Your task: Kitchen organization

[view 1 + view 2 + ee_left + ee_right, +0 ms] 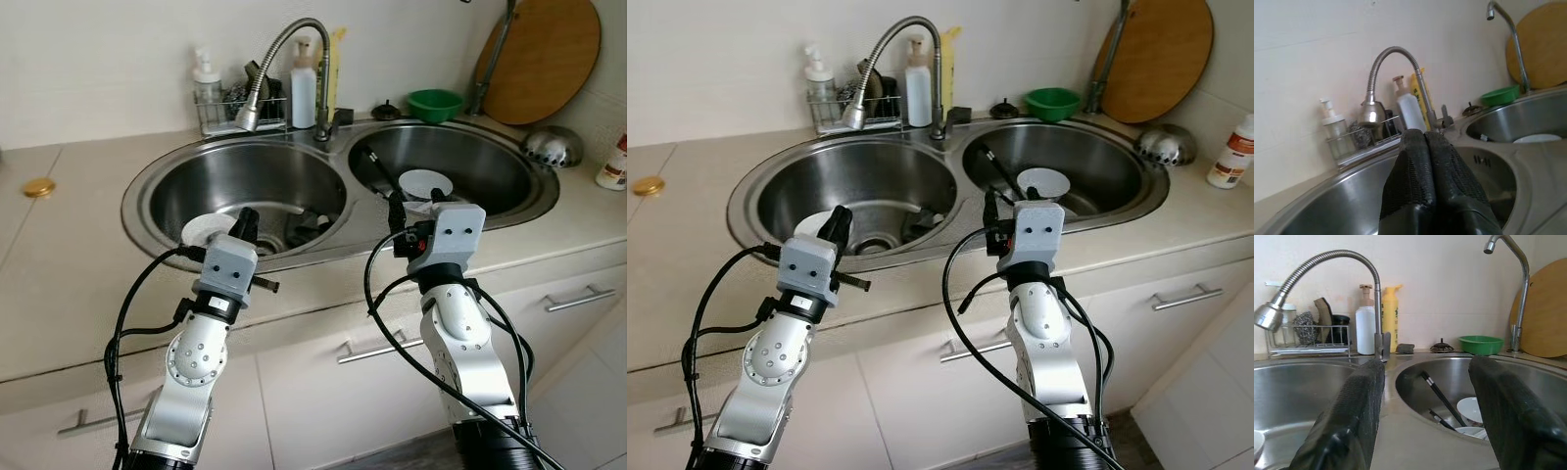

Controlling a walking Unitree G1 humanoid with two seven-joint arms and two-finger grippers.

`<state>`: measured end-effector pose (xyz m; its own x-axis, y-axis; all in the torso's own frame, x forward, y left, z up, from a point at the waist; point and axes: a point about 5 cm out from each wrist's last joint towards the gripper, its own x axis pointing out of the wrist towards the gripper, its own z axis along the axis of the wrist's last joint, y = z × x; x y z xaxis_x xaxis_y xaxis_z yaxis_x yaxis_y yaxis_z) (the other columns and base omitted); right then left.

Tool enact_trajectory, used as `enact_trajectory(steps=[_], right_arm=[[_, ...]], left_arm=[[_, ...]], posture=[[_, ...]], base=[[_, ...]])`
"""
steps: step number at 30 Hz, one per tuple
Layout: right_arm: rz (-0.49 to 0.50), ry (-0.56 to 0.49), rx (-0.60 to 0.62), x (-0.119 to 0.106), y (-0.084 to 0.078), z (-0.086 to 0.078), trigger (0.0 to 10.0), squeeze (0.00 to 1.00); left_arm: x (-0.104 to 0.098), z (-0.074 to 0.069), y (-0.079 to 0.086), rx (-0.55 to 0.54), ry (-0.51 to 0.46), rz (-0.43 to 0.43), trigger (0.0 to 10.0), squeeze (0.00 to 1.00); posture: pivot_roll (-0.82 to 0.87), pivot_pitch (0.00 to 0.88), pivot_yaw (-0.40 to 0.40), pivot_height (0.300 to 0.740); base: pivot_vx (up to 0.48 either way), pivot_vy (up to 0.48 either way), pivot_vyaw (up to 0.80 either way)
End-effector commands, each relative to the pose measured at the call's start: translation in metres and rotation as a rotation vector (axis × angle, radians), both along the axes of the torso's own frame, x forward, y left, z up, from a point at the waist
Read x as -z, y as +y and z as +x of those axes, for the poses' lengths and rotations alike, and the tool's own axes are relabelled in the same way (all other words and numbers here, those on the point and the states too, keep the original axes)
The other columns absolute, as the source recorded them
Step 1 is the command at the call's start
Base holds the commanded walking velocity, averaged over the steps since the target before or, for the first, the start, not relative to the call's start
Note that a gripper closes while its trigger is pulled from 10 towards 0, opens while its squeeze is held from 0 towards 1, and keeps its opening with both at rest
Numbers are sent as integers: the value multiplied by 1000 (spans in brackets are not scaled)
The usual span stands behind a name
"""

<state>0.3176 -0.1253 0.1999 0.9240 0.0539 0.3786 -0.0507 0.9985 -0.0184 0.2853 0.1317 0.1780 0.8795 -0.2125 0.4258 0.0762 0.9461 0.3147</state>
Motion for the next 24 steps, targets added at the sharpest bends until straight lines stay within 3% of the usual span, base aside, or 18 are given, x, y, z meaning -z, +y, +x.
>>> enact_trajectory(steps=[1,12,20,24], right_arm=[[9,-22,6,-5,0,-2,10000,0],[13,-19,12,-4,-1,0,10000,0],[15,-21,17,-4,-1,0,10000,0],[18,-23,16,-4,-1,0,10000,0]], left_arm=[[-2,-2,-1,12,-15,-1,10000,0],[0,0,-2,7,-3,25,10000,0],[1,1,-2,6,1,26,10000,0],[0,1,-2,10,-9,15,10000,0]], posture=[[-70,0,35,740],[-71,0,35,740],[-73,0,36,740],[-72,0,37,740]], base=[[0,0,-800],[0,0,-800],[0,-423,-800],[0,0,-800]])
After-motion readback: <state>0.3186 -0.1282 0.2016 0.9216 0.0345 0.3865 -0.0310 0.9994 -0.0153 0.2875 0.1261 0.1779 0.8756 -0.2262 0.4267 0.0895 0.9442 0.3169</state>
